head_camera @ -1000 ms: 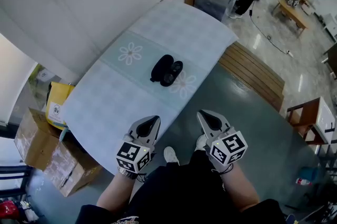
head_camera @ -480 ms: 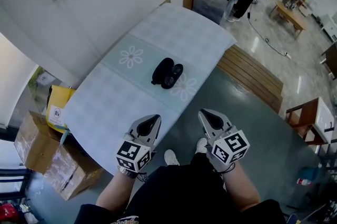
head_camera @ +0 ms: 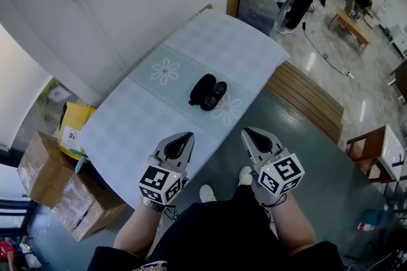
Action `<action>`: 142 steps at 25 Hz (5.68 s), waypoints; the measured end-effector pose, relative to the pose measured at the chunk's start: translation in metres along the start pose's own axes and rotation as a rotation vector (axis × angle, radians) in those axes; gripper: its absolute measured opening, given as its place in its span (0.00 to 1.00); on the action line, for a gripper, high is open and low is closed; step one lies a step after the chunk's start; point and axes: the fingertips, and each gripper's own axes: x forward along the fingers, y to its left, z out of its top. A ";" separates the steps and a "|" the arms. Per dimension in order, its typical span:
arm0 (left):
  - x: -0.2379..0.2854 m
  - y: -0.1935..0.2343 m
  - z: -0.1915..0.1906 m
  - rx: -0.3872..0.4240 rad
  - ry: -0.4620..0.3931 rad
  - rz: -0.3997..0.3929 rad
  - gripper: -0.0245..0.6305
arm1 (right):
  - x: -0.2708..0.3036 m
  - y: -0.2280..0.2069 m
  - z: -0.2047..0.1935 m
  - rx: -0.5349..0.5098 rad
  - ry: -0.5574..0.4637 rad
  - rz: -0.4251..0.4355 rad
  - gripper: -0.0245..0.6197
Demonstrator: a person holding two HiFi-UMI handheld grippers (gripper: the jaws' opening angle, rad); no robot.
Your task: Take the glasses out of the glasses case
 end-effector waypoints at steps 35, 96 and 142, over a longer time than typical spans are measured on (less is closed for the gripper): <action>0.088 -0.007 0.005 -0.051 0.029 0.236 0.08 | 0.044 -0.111 0.024 -0.001 0.008 0.218 0.07; 0.209 0.052 -0.081 -0.112 0.314 0.407 0.08 | 0.107 -0.191 -0.020 0.090 0.173 0.401 0.07; 0.277 0.123 -0.192 0.084 0.860 0.168 0.09 | 0.161 -0.214 -0.075 0.265 0.305 0.275 0.07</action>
